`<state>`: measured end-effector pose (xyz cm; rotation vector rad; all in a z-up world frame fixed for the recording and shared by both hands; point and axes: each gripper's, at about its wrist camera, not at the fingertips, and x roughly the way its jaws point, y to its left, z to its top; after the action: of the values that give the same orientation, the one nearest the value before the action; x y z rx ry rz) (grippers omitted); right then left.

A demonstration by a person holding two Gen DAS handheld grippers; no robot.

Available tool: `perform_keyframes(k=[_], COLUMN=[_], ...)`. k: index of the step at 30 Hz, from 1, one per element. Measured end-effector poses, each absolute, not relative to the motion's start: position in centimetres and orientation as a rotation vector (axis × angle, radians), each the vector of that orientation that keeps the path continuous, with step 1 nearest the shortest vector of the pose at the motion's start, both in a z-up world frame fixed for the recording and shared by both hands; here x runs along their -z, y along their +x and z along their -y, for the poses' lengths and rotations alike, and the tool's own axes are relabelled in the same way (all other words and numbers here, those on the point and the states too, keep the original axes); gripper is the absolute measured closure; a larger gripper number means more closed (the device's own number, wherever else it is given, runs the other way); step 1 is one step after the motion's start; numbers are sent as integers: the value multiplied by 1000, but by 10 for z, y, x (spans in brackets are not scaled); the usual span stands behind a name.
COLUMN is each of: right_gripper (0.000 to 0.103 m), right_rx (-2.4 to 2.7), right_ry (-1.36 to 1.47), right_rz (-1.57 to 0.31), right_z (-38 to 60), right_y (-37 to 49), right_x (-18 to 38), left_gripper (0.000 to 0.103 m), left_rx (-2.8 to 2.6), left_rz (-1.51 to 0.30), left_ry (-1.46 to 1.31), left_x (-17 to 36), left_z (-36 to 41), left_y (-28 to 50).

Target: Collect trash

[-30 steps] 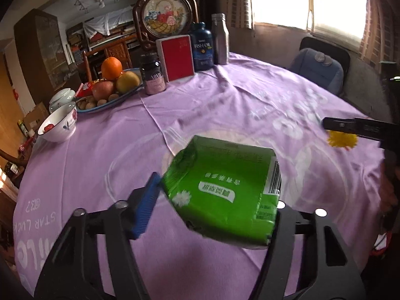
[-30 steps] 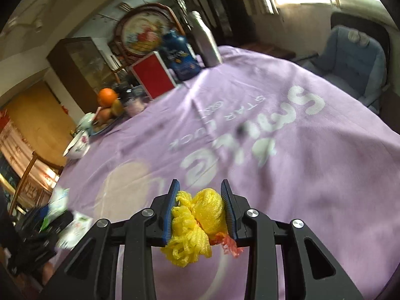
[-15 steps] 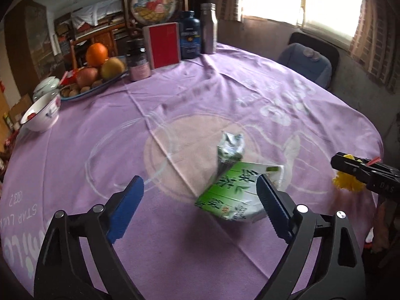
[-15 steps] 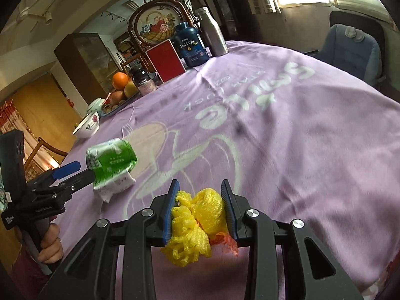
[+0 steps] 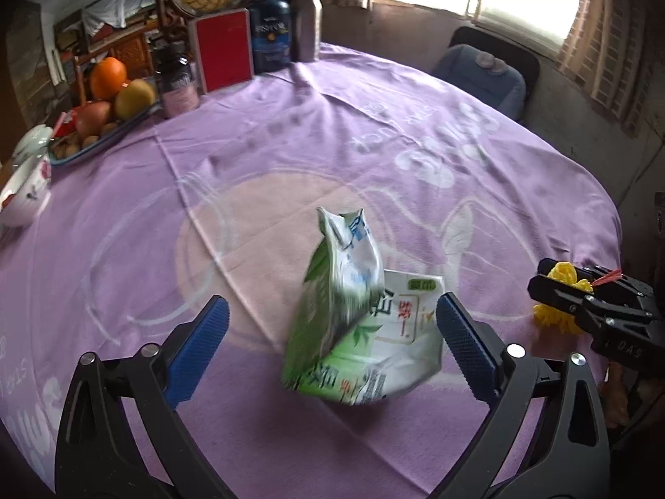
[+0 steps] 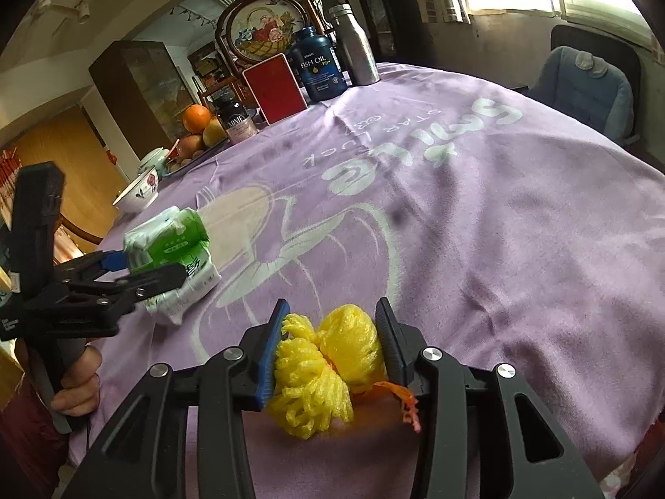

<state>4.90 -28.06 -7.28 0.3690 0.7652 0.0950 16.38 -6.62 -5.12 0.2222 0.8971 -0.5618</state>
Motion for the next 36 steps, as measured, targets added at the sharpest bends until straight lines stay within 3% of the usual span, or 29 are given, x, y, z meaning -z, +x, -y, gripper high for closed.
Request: perform_keyframes(k=[12, 22, 24, 25, 36], right_gripper=[56, 56, 64, 65, 67], right_rx=[-106, -104, -93, -93, -87], right_ry=[352, 347, 338, 344, 330], right_rz=[-762, -758, -747, -743, -673], right_z=[279, 279, 279, 280, 283], right_y=[46, 45, 44, 43, 20], right_x=[73, 73, 73, 73, 48], left_gripper=[7, 7, 20, 31, 32], left_rx=[643, 582, 593, 608, 582], left_rz=[-945, -951, -941, -942, -772], left_ry=[301, 205, 218, 220, 231], left_x=[65, 63, 62, 62, 30], left_z=[85, 69, 72, 73, 68], left_y=[154, 172, 169, 169, 135])
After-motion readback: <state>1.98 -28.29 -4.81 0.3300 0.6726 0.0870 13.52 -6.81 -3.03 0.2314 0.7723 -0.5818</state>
